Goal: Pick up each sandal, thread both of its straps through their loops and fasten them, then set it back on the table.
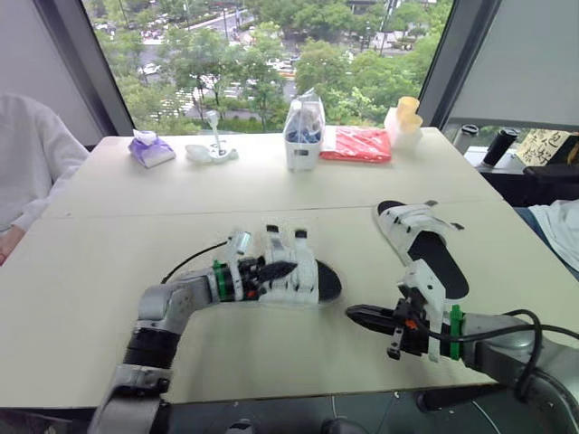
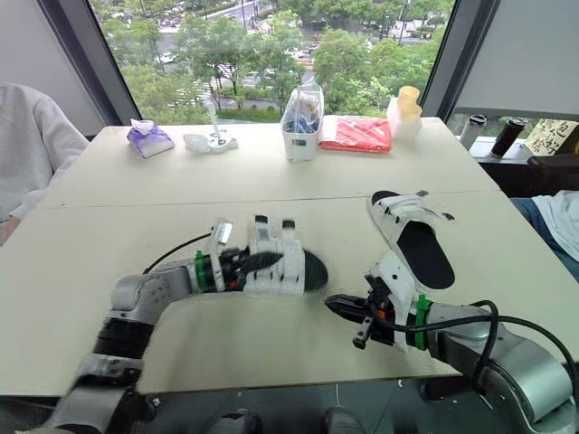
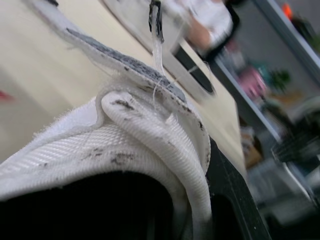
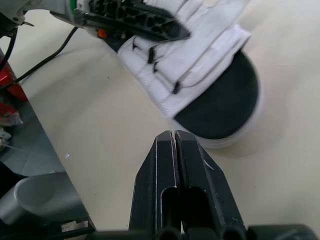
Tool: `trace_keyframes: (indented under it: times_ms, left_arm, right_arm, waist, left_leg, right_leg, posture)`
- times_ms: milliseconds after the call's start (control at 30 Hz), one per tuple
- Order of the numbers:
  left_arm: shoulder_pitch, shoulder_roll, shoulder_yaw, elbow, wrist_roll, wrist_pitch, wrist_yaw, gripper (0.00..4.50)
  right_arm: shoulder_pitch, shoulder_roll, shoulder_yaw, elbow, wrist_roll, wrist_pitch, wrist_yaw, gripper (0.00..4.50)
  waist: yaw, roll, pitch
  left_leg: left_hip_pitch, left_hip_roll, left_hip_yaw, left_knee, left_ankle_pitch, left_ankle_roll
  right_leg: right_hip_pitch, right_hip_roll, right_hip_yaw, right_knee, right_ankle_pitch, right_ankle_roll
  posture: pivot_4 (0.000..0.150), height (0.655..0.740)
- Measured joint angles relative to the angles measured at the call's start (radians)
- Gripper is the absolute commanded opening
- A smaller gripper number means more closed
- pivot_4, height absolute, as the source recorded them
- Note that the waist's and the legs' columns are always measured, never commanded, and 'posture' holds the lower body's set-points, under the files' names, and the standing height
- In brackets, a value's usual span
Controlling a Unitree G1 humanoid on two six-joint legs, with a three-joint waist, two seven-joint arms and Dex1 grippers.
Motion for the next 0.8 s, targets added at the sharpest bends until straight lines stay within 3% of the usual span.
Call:
trace_keyframes:
  times_ms: [200,367,467,667,800]
  left_arm:
    - [-0.231,-0.226,0.243,0.217,0.051,-0.439,0.452,0.25]
    - [-0.302,-0.232,0.355,0.474,0.093,-0.726,0.603,0.25]
    - [-0.328,-0.213,0.406,0.617,0.09,-0.842,0.619,1.3]
    - [-0.341,-0.189,0.427,0.686,0.073,-0.875,0.544,4.42]
    - [-0.13,-0.175,0.303,0.353,0.091,-0.704,0.527,4.42]
  right_arm:
    - [-0.047,0.028,0.047,0.094,-0.037,-0.062,-0.021,0.0]
    - [-0.101,0.032,0.091,0.127,-0.04,-0.079,-0.013,0.0]
    - [-0.124,0.031,0.111,0.144,-0.055,-0.085,-0.007,0.0]
    - [-0.145,0.032,0.144,0.158,-0.056,-0.086,0.002,0.0]
    - [-0.139,0.036,0.163,0.159,-0.054,-0.086,0.014,0.0]
  waist:
    - [-0.01,-0.002,0.001]
    - [-0.008,-0.002,0.001]
    - [-0.006,-0.002,0.002]
    - [-0.007,-0.002,0.001]
    - [-0.025,-0.001,0.001]
  left_leg:
    - [0.0,-0.001,0.005,0.008,-0.001,0.001]
    - [0.0,0.0,0.004,0.007,-0.001,0.001]
    - [-0.001,-0.002,0.004,0.008,-0.001,0.002]
    - [-0.001,-0.004,0.004,0.008,-0.001,0.002]
    - [0.002,-0.002,0.004,0.007,-0.001,0.002]
  right_leg:
    - [0.001,0.0,0.003,-0.001,0.006,0.003]
    - [0.001,0.002,0.003,-0.001,0.006,0.003]
    - [0.001,0.0,0.002,-0.001,0.007,0.004]
    - [0.002,-0.001,0.003,-0.001,0.007,0.005]
    - [0.002,0.0,0.005,0.002,0.007,0.005]
  posture:
    - [0.15,0.74]
    - [0.15,0.74]
    - [0.15,0.74]
    - [0.15,0.74]
    - [0.15,0.74]
